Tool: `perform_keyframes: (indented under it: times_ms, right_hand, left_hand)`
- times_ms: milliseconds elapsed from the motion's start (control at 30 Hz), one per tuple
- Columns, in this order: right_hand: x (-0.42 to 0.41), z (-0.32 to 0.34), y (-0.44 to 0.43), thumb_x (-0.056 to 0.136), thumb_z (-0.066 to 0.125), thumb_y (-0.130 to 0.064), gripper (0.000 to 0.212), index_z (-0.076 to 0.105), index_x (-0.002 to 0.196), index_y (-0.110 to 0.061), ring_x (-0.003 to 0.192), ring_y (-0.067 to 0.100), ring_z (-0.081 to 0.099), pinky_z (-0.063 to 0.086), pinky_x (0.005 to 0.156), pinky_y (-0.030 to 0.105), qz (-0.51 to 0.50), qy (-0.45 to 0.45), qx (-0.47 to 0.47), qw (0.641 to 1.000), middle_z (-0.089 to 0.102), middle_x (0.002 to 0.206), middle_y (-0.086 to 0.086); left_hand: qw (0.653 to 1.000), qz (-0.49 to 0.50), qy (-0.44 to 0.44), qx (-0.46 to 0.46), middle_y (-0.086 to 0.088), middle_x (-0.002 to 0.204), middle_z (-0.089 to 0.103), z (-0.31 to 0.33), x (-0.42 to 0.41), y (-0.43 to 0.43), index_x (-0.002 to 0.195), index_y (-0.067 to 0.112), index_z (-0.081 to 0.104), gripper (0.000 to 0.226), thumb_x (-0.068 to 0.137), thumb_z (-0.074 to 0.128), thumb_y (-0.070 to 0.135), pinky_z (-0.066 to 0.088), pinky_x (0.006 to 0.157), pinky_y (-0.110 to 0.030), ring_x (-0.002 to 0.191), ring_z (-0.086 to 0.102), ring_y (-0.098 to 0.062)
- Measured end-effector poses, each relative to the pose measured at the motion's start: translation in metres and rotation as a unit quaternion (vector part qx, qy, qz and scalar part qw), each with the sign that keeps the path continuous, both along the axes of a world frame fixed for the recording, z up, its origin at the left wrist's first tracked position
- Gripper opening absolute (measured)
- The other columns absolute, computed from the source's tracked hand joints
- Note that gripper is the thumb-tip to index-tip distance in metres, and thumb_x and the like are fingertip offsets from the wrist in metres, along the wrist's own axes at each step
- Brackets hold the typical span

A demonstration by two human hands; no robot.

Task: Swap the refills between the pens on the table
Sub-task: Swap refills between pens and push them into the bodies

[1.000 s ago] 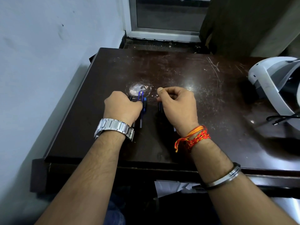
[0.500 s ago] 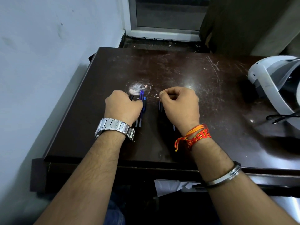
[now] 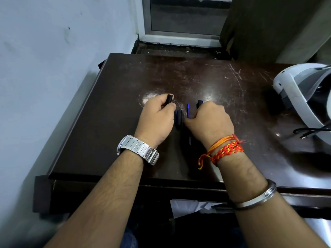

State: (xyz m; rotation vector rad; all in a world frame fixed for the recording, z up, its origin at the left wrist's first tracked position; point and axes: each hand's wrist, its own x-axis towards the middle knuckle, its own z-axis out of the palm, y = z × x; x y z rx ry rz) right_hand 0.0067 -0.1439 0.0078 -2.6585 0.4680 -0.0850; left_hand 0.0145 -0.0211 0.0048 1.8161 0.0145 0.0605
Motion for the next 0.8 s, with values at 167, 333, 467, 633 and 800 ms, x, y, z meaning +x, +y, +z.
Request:
perform_keyframes:
  times_ms: [167, 333, 467, 633, 800]
  right_hand:
    - [-0.002, 0.000, 0.004, 0.082, 0.068, -0.032, 0.049, 0.025, 0.062, -0.020, 0.088, 0.042, 0.066, 0.041, 0.065, 0.034, 0.009, -0.004, -0.013, 1.000, 0.029, 0.064, 0.000]
    - [-0.001, -0.002, 0.009, 0.081, 0.063, -0.034, 0.038, 0.035, 0.062, -0.017, 0.069, 0.032, 0.049, 0.040, 0.062, 0.034, 0.013, -0.027, -0.020, 0.999, 0.035, 0.063, 0.002]
    - [0.001, 0.004, 0.004, 0.077, 0.059, -0.036, 0.030, 0.061, 0.062, -0.010, 0.063, 0.030, 0.058, 0.045, 0.059, 0.031, -0.022, -0.144, 0.042, 0.988, 0.055, 0.058, 0.002]
    - [0.003, 0.014, -0.003, 0.081, 0.068, -0.019, 0.009, 0.071, 0.073, -0.016, 0.052, 0.011, 0.066, 0.055, 0.055, 0.029, -0.058, -0.269, 0.332, 0.902, 0.070, 0.061, 0.001]
    - [0.004, 0.016, -0.004, 0.088, 0.072, -0.007, 0.003, 0.069, 0.089, -0.007, 0.054, 0.014, 0.067, 0.056, 0.052, 0.025, -0.037, -0.378, 0.451, 0.807, 0.069, 0.067, 0.004]
  left_hand:
    - [0.998, 0.018, 0.014, -0.061, 0.017, 0.053, 0.062, -0.003, 0.000, 0.002, 0.077, 0.030, 0.069, 0.024, 0.087, 0.066, 0.008, 0.059, 0.061, -0.029, 0.051, 0.060, 0.000]
    - [0.998, 0.042, 0.002, -0.037, 0.008, 0.070, 0.070, -0.004, -0.001, 0.004, 0.083, 0.027, 0.073, 0.014, 0.081, 0.074, 0.013, 0.062, 0.070, -0.040, 0.060, 0.068, -0.010]
    - [0.998, 0.051, -0.016, 0.020, 0.010, 0.076, 0.072, -0.005, -0.001, 0.005, 0.086, 0.029, 0.075, 0.014, 0.076, 0.079, 0.021, 0.058, 0.072, -0.028, 0.069, 0.068, -0.006]
    - [0.999, -0.017, 0.007, 0.048, 0.012, 0.068, 0.073, -0.003, -0.006, 0.002, 0.078, 0.028, 0.076, 0.011, 0.072, 0.080, 0.019, 0.055, 0.066, -0.022, 0.066, 0.069, -0.003]
    - [0.997, -0.049, 0.024, 0.052, 0.010, 0.067, 0.074, -0.004, -0.008, 0.000, 0.077, 0.027, 0.076, 0.009, 0.073, 0.080, 0.020, 0.052, 0.061, -0.020, 0.063, 0.069, -0.005]
